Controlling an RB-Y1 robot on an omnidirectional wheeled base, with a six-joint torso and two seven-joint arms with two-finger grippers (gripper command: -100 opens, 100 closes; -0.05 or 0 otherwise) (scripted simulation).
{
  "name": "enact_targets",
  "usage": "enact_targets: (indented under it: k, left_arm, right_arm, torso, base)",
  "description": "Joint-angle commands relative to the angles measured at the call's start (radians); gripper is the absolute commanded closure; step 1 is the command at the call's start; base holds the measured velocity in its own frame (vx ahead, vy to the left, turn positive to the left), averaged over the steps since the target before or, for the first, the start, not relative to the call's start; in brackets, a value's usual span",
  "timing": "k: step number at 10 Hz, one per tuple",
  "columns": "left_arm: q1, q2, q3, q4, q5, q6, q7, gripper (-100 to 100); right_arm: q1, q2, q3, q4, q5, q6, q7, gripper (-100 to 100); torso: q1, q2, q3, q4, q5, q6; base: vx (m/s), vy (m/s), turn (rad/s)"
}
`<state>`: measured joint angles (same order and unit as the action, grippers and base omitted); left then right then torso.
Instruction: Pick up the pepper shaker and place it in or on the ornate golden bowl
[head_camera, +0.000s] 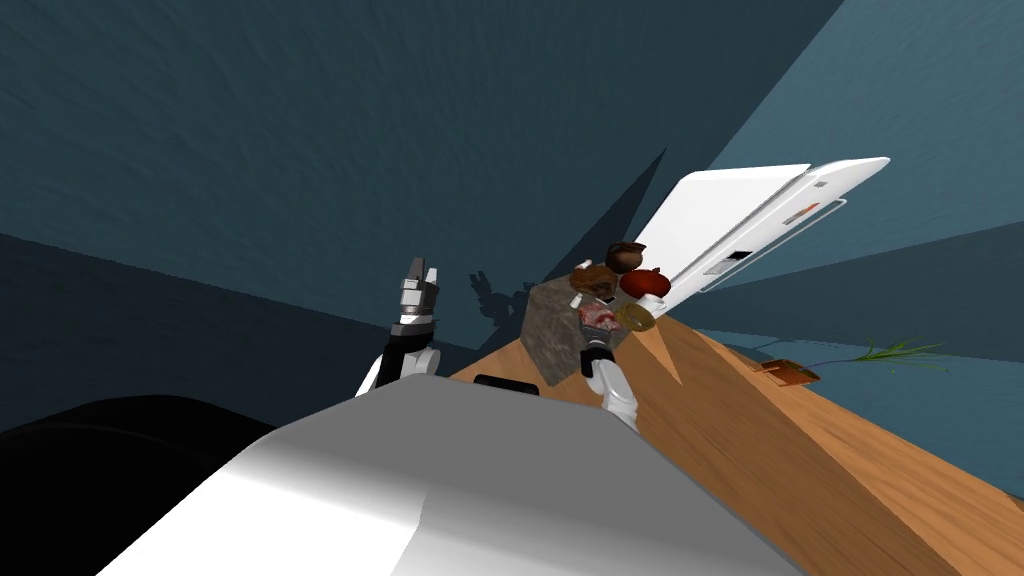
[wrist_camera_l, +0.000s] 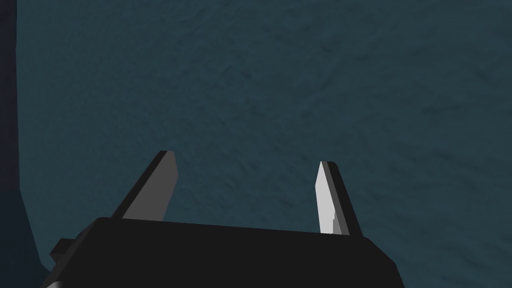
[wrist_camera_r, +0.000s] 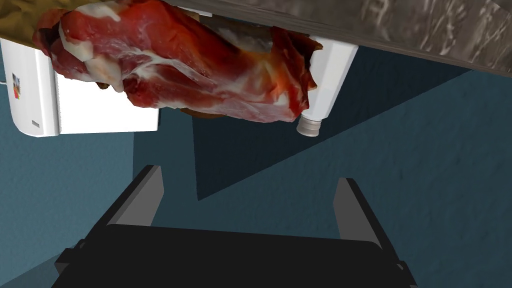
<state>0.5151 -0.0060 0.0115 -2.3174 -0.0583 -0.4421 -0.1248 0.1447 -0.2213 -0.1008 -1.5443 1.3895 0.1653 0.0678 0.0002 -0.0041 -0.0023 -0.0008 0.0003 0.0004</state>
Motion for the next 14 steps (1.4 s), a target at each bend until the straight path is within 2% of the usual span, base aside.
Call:
enact_targets:
  k: [1,2,3,5,6,8,11,14]
  left_arm:
    - [0.000,0.000,0.000,0.000,0.000,0.000,0.000,0]
    - [0.000,0.000,0.000,0.000,0.000,0.000,0.000,0]
    - [0.000,0.000,0.000,0.000,0.000,0.000,0.000,0]
    - [0.000,0.000,0.000,0.000,0.000,0.000,0.000,0]
    - [0.000,0.000,0.000,0.000,0.000,0.000,0.000,0]
    - [0.000,0.000,0.000,0.000,0.000,0.000,0.000,0]
    - [0.000,0.000,0.000,0.000,0.000,0.000,0.000,0]
    - [0.000,0.000,0.000,0.000,0.000,0.000,0.000,0]
  right_arm:
    - [-0.014,0.006,0.009,0.021,0.050,0.033,-0.023,-100]
    - [-0.026,0.015,0.016,0.038,0.080,0.058,-0.043,-100]
    - [-0.026,0.015,0.016,0.038,0.100,0.058,-0.043,-100]
    - [-0.046,0.035,0.030,0.066,0.167,0.106,-0.085,-100]
    - [-0.046,0.035,0.030,0.066,0.179,0.106,-0.085,-100]
    - [-0.063,0.062,0.041,0.089,0.245,0.148,-0.125,-100]
    - [-0.082,0.118,0.054,0.112,0.328,0.200,-0.176,-100]
    - [-0.093,0.200,0.058,0.124,0.380,0.236,-0.212,-100]
  torso:
    - [0.000,0.000,0.000,0.000,0.000,0.000]
    - [0.000,-0.001,0.000,0.000,0.000,0.000]
    - [0.000,-0.003,-0.002,-0.001,0.000,0.000]
    - [0.000,-0.001,-0.001,0.000,0.000,0.000]
    - [0.001,-0.003,-0.002,-0.001,0.000,0.000]
    - [-0.002,-0.002,-0.001,0.000,0.000,0.000]
    - [-0.002,-0.006,-0.003,-0.001,-0.001,0.000]
    - [-0.003,-0.004,-0.002,-0.001,-0.001,-0.001]
  base:
    - [0.071,0.006,0.012]
    - [0.124,0.016,0.014]
    - [0.095,0.014,0.005]
    - [0.098,0.019,0.002]
    - [0.092,0.001,-0.001]
    - [0.107,-0.024,-0.007]
    - [0.147,-0.028,-0.017]
    - [0.113,-0.037,-0.034]
